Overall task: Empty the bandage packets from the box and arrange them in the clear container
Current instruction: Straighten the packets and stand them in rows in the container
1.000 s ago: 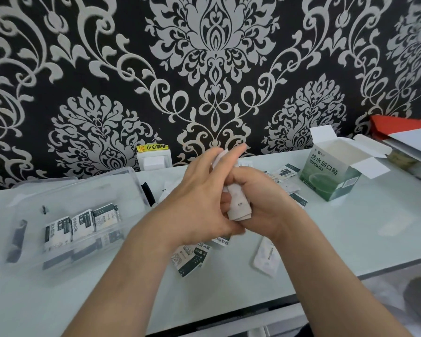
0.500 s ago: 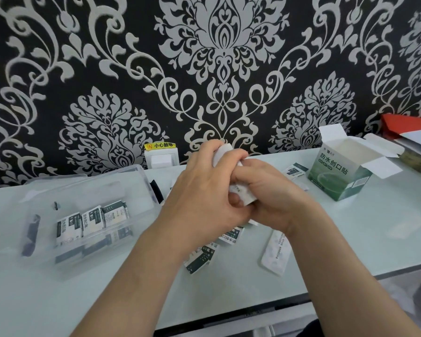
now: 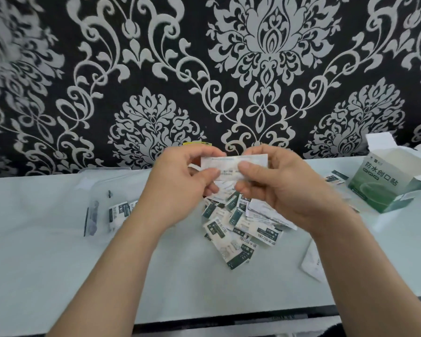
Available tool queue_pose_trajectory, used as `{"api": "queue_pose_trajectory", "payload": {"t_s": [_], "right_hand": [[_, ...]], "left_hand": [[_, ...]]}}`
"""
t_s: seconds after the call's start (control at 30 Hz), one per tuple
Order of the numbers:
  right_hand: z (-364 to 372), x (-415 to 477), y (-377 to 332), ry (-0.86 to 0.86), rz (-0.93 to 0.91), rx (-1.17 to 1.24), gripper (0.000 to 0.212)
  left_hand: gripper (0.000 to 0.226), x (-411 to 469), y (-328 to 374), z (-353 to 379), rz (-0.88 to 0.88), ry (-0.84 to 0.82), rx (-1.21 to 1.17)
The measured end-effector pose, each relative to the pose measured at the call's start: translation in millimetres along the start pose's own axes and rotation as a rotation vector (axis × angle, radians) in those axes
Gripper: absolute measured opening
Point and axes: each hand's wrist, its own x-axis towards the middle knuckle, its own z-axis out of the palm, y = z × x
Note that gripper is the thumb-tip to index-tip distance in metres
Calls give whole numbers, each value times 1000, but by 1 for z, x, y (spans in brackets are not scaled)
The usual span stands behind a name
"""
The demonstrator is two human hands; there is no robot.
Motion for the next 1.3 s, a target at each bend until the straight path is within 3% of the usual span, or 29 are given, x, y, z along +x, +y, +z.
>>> {"api": "queue_pose_trajectory", "payload": {"t_s": [0.1, 0.23, 0.47, 0.57, 0.73, 0.87, 1.17, 1.3], "right_hand": [[25, 5, 1, 102, -192, -212, 10], [56, 14, 3, 19, -263, -488, 7], [90, 44, 9, -126, -382, -1200, 6], [93, 55, 17, -133, -371, -1346, 8], [99, 60, 35, -151, -356, -1472, 13], [106, 67, 42, -204, -271, -1532, 15], [126, 82, 33, -543, -11, -1719, 17], [133, 95, 40, -669, 92, -1825, 5]], "left_hand": [[30, 1, -9, -25, -68, 117, -112], [28, 3, -33, -52, -112, 187, -25], [14, 6, -54, -79, -142, 288, 646], [19, 7, -60, -83, -173, 212, 773], [33, 3, -62, -86, -178, -106, 856], [38, -1, -63, -89, -150, -247, 924], [25, 4, -67, -86, -137, -383, 1077], [26, 4, -70, -86, -157, -404, 1076]]}}
